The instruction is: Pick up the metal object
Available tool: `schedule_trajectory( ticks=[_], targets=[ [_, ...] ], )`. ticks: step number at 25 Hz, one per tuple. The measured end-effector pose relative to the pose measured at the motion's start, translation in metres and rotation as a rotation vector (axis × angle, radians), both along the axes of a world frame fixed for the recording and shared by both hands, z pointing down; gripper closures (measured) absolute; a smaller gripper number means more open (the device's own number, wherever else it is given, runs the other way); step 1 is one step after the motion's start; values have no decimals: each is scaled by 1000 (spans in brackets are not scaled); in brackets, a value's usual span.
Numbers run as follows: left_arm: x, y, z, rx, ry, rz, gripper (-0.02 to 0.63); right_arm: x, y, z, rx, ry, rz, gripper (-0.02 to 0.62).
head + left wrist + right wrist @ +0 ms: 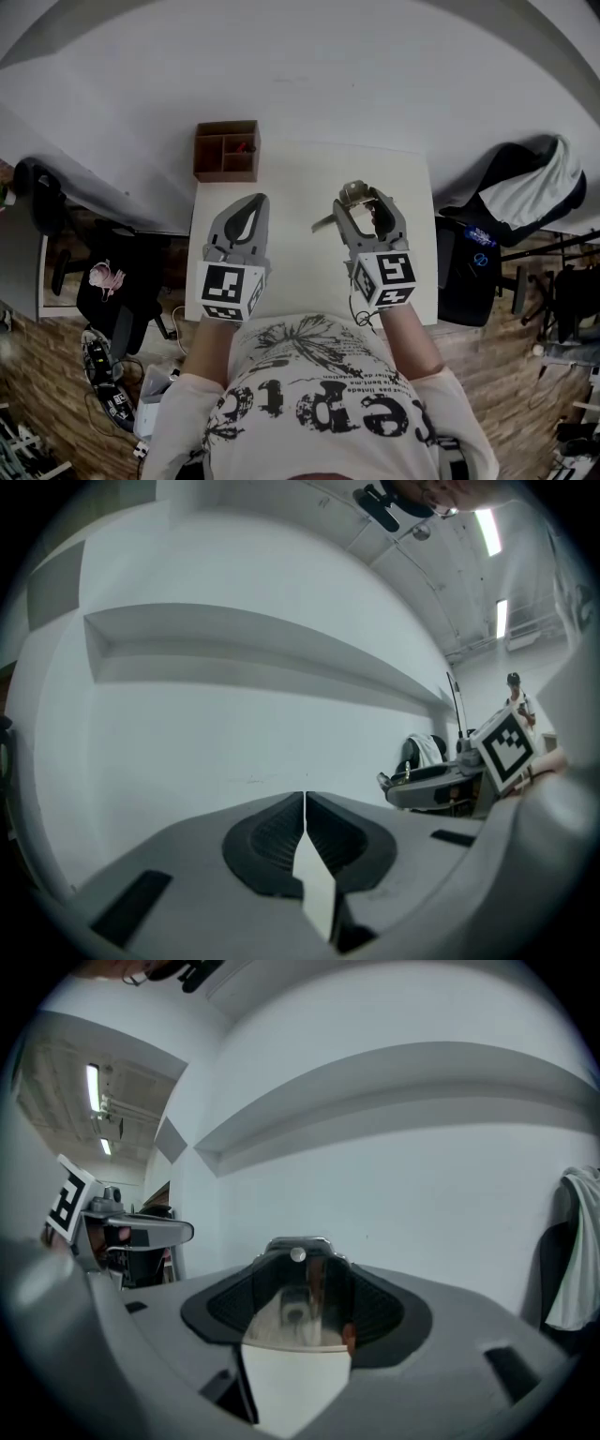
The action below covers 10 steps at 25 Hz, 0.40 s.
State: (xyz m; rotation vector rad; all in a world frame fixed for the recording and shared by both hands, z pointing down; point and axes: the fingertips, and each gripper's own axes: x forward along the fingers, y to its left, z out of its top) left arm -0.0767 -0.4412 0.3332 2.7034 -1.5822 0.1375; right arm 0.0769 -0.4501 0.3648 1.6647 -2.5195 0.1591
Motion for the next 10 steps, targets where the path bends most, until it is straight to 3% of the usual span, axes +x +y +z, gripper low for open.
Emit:
schedule_trajectory(
  ticks=[10],
  targets=[
    [4, 2, 0, -1, 10, 8, 594, -5, 3, 9, -29, 9, -8, 314]
  ],
)
